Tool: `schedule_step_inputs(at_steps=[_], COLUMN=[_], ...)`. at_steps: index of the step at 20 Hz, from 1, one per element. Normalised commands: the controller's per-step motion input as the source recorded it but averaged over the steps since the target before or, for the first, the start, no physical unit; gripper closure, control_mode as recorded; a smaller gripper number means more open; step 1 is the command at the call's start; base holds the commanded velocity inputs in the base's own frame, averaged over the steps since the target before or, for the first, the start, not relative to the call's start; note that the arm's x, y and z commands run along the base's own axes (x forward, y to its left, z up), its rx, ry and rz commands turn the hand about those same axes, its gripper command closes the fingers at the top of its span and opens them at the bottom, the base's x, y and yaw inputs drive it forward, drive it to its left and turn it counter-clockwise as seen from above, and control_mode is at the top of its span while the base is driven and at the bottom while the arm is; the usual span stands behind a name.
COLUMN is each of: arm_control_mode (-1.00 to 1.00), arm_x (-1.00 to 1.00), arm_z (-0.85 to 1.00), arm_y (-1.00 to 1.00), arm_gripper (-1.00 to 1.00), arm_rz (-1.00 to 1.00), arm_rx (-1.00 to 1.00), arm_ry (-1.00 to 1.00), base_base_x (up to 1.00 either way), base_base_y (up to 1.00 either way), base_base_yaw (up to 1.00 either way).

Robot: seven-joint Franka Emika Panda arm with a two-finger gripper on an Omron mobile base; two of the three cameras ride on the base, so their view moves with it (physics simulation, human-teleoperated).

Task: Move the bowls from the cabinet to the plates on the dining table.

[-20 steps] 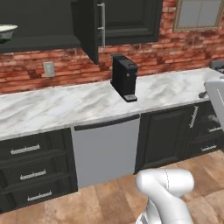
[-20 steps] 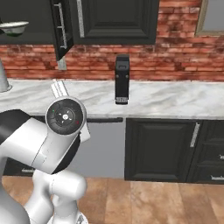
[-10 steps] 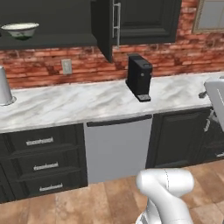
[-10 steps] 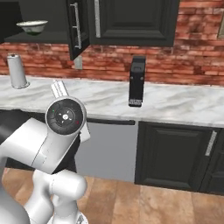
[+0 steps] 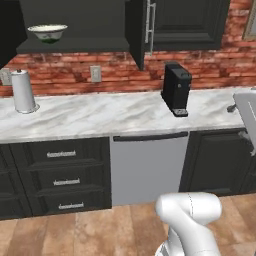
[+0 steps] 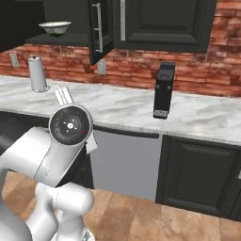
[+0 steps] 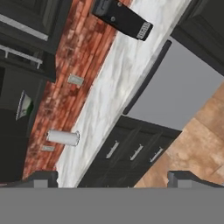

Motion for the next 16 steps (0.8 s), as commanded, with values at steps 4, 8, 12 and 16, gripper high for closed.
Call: schedule_step_inputs(at_steps=[4, 8, 12, 16], arm_control_mode=[1.00, 1.00, 1.00, 1.00], arm_x=[0.00, 0.00, 0.00, 0.00], arm_z=[0.00, 0.00, 0.00, 0.00], arm_y=[0.00, 0.00, 0.00, 0.00], arm_gripper=[-1.00, -1.00, -1.00, -1.00], arm_rz=[0.00, 0.00, 0.00, 0.00], arm_rx=[0.00, 0.00, 0.00, 0.00], arm_ry=[0.00, 0.00, 0.00, 0.00], base_base_x=[0.00, 0.00, 0.00, 0.01], base_base_y=[-0.01, -0.01, -0.01, 0.00], base_base_yaw=[0.25, 0.25, 0.25, 0.25])
